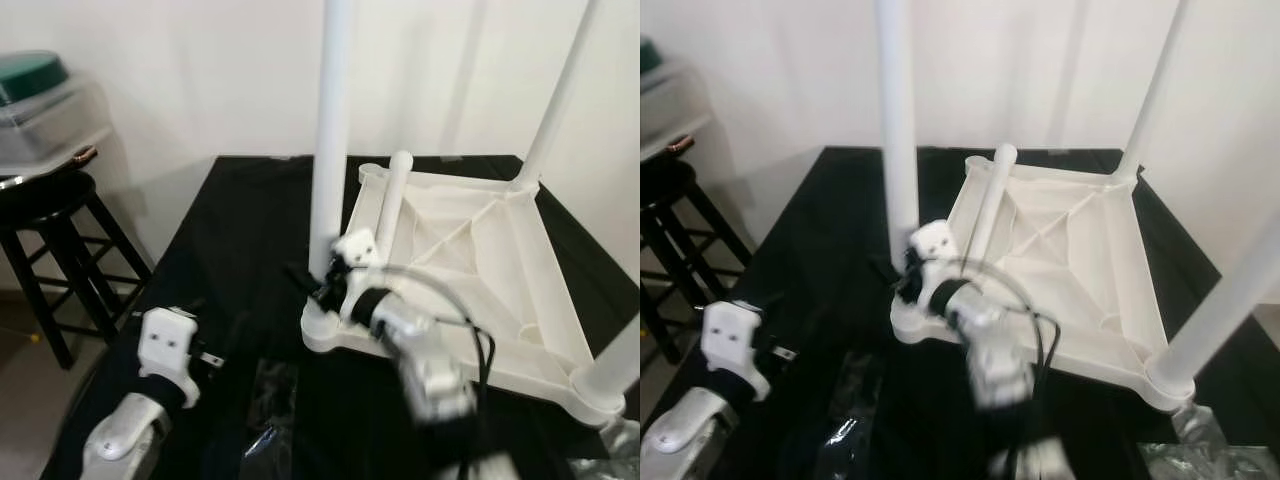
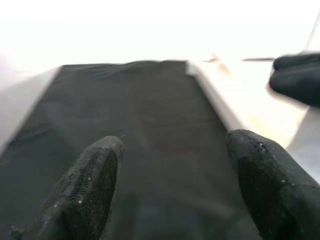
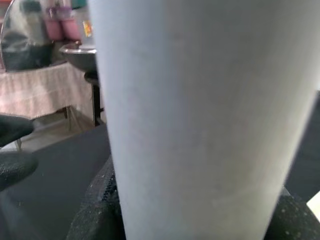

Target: Building children table

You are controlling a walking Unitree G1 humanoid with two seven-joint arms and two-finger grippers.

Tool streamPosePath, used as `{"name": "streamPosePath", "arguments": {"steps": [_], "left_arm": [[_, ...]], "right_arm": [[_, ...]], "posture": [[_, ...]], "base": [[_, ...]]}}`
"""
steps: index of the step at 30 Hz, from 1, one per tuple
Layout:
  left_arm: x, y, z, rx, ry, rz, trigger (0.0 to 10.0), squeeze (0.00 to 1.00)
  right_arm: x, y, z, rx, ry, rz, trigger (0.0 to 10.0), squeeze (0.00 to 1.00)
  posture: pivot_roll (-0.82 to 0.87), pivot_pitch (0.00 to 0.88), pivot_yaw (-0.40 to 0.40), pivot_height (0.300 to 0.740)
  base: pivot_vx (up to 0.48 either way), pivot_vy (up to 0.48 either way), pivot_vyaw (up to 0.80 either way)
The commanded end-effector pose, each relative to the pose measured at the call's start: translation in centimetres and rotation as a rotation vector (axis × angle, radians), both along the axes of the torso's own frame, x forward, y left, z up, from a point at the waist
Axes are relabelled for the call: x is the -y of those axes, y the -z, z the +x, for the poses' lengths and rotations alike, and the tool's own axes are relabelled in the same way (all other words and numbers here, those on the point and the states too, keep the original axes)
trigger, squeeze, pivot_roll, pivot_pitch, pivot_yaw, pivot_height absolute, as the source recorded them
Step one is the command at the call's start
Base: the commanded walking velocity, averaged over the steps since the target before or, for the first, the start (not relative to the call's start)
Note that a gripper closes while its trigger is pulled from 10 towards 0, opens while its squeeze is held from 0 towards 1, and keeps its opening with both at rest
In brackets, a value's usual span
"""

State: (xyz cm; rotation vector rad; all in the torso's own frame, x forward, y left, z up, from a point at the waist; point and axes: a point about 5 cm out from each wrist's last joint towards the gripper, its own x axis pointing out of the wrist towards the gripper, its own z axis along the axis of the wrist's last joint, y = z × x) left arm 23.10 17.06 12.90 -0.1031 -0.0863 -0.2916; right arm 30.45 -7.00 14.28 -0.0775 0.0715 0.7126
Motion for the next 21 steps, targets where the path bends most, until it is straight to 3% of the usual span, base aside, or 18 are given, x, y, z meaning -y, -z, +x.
{"name": "streamPosePath", "arguments": {"steps": [1, 7, 8, 12, 14, 15, 16, 17, 18, 21], "left_arm": [[0.3, 0.5, 0.2, -0.033, 0.035, -0.03, 10.0, 0.0], [0.4, 0.7, 0.5, -0.04, 0.042, -0.04, 10.0, 0.0], [0.3, 0.8, 0.7, -0.039, 0.027, -0.048, 10.0, 0.0], [0.2, 0.8, 1.0, -0.039, 0.009, -0.04, 10.0, 0.0], [0.3, 0.8, 1.2, -0.043, 0.009, -0.039, 10.0, 0.0], [0.3, 0.8, 1.2, -0.043, 0.009, -0.039, 10.0, 0.0], [0.3, 0.9, 1.4, -0.045, 0.006, -0.042, 10.0, 0.0], [0.3, 0.9, 1.4, -0.045, 0.006, -0.042, 10.0, 0.0], [0.3, 0.9, 1.7, -0.049, 0.004, -0.044, 10.0, 0.0], [0.3, 1.0, 1.8, -0.055, 0.005, -0.042, 10.0, 0.0]], "right_arm": [[1.6, 3.6, -0.1, -0.153, 0.033, -0.098, 0.0, 0.0], [1.9, 3.7, 0.2, -0.164, 0.04, -0.08, 0.0, 0.0], [1.8, 3.5, 0.6, -0.165, 0.001, -0.055, 10.0, 1.0], [1.4, 2.4, 0.9, -0.156, -0.065, 0.002, 10.0, 1.0], [1.3, 0.7, 1.6, -0.134, -0.215, 0.059, 10.0, 1.0], [1.3, 0.7, 1.6, -0.134, -0.215, 0.059, 10.0, 1.0], [1.5, -0.1, 2.0, -0.133, -0.292, 0.074, 10.0, 0.87], [1.5, -0.1, 2.0, -0.133, -0.292, 0.074, 10.0, 0.87], [2.0, -1.0, 2.8, -0.123, -0.418, 0.061, 10.0, 0.0], [2.4, -1.4, 3.4, -0.111, -0.505, 0.032, 10.0, 0.0]], "posture": [[-0.02, 0.037, 0.038, 0.74], [-0.02, 0.042, 0.033, 0.74], [-0.02, 0.04, 0.028, 0.74], [-0.01, 0.04, 0.024, 0.74], [0.01, 0.029, 0.015, 0.74], [0.01, 0.029, 0.015, 0.74], [0.01, 0.027, 0.013, 0.74], [0.01, 0.027, 0.013, 0.74], [0.03, 0.019, 0.005, 0.74], [0.03, 0.019, 0.005, 0.74]], "base": [[0.0, 0.0, 0.0], [0.0, 0.0, 0.0], [0.0, 0.0, 0.0], [0.0, 0.0, 0.0], [0.0, 0.0, 0.0], [0.0, 0.0, 0.0], [0.0, 0.0, 0.0], [0.0, 0.0, 0.0], [0.0, 0.0, 0.0], [0.0, 0.0, 0.0]]}}
